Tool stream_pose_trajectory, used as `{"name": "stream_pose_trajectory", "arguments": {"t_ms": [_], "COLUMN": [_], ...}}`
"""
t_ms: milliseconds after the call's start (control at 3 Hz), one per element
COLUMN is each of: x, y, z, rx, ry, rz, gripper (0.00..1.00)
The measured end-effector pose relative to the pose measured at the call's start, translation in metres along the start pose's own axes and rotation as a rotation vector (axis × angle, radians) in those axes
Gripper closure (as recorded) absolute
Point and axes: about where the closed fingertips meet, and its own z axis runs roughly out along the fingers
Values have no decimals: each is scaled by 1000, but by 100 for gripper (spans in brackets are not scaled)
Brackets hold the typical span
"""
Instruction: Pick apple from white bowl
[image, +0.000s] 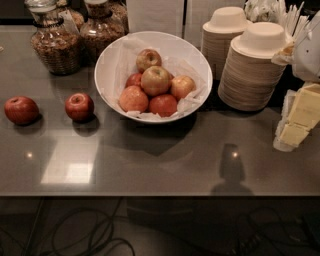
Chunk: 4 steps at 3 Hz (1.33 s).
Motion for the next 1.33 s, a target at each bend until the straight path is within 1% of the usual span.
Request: {"name": "stream_pose_trajectory", "arguments": {"t_ms": [333, 667, 1000, 1333], "x": [0, -8, -34, -75], "y": [0, -3, -18, -35], "z": [0, 6, 34, 47], "rx": [0, 7, -3, -23], "ry": [0, -33, -109, -202], "rz": [0, 7, 18, 8], "gripper": [0, 0, 0, 0]}}
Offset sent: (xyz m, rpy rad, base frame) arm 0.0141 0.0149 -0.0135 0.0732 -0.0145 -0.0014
